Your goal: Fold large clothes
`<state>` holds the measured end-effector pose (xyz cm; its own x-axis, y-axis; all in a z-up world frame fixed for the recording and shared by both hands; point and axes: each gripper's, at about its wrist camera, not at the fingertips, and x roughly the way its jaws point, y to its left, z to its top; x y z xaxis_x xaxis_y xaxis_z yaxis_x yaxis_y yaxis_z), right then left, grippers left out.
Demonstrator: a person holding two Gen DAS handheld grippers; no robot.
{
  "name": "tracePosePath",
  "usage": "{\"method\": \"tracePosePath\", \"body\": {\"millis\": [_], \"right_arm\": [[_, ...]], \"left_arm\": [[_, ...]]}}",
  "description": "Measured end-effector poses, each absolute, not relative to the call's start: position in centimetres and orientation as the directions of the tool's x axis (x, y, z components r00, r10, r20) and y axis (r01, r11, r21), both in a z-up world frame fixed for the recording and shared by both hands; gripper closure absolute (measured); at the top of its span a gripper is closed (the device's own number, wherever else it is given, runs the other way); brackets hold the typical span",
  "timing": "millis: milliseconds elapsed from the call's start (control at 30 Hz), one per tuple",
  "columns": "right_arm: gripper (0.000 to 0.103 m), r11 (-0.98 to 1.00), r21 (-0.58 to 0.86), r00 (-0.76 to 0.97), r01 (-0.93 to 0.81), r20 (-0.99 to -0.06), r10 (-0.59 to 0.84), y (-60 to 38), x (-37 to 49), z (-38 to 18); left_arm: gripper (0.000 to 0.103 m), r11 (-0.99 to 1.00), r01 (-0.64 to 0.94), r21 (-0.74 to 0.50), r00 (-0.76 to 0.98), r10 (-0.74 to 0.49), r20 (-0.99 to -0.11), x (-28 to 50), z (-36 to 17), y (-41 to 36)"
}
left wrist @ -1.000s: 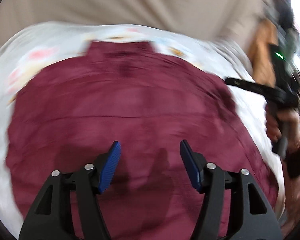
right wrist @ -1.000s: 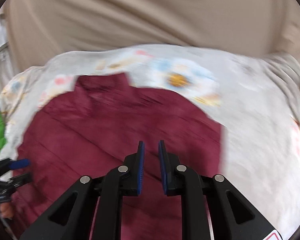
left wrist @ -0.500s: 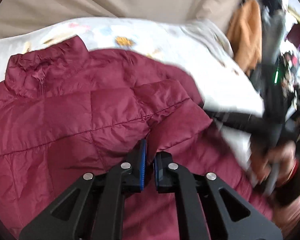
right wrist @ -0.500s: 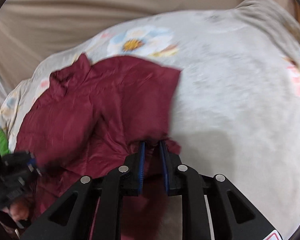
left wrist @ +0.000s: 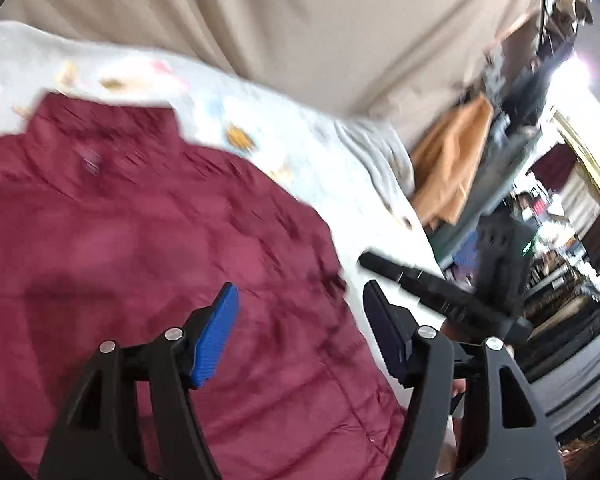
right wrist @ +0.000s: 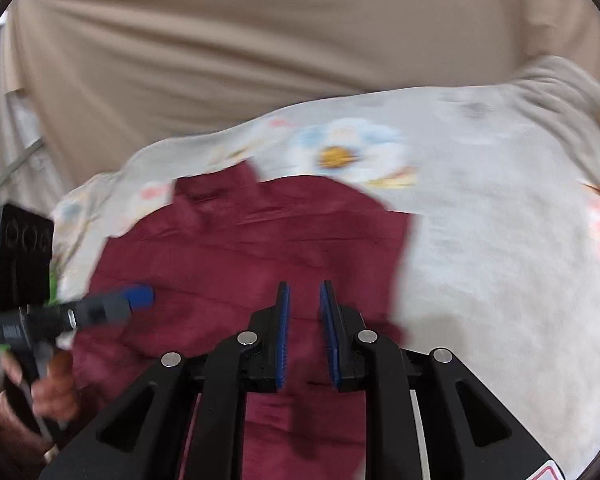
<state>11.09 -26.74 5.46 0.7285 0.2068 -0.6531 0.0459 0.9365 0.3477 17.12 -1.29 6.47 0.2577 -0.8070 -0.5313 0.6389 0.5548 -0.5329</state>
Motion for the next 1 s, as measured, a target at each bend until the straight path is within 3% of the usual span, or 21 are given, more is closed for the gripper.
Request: {"method": "tracePosePath", "body": {"millis": [100,133,233,300,433,667,1000], "right_arm": [[0.085,0.956,0.287,0.601,0.059,-0.775,0.195,-24.9,14.5,0.9],[0.092,0.965,0.252,0.558,0.073,-0.812,0.17,-24.6,15.3,-0.8],[0.093,0.968,0.237,0.585,0.084,-0.798,0.145,-24.3,15.7,0.7],[0.087,0.969,0.245,0.643,0.047,-0.749,0.158,-23.3,16.8,3.6],[0.084,0.964,0.261,0.672,-0.052,-0.705,0.227,-20.0,22.4,6.7],[0.084,0.94,0.34,0.584,-0.035,-0.756,0.295,-14.8,34.3,2.9],[0.085,0.961,0.276,0.539,0.022,-0.813,0.221,-12.2,38.8,0.1]], "left_arm": [[0.04,0.688,0.574,-0.443,0.39,-0.706,-0.591,19.1,5.7,1.8],[0.041,0.736,0.548,-0.397,0.427,-0.654,-0.625,19.8,4.8,2.8],[0.042,0.839,0.46,-0.291,0.475,-0.51,-0.717,21.6,1.3,5.9],[0.045,0.843,0.454,-0.288,0.472,-0.502,-0.725,22.4,-0.4,6.4],[0.042,0.857,0.465,-0.222,0.523,-0.468,-0.713,22.1,-1.0,5.6],[0.035,0.853,0.482,-0.201,0.55,-0.473,-0.688,21.2,-1.9,5.6],[0.032,0.84,0.487,-0.241,0.541,-0.506,-0.672,21.0,-1.9,6.1]]}}
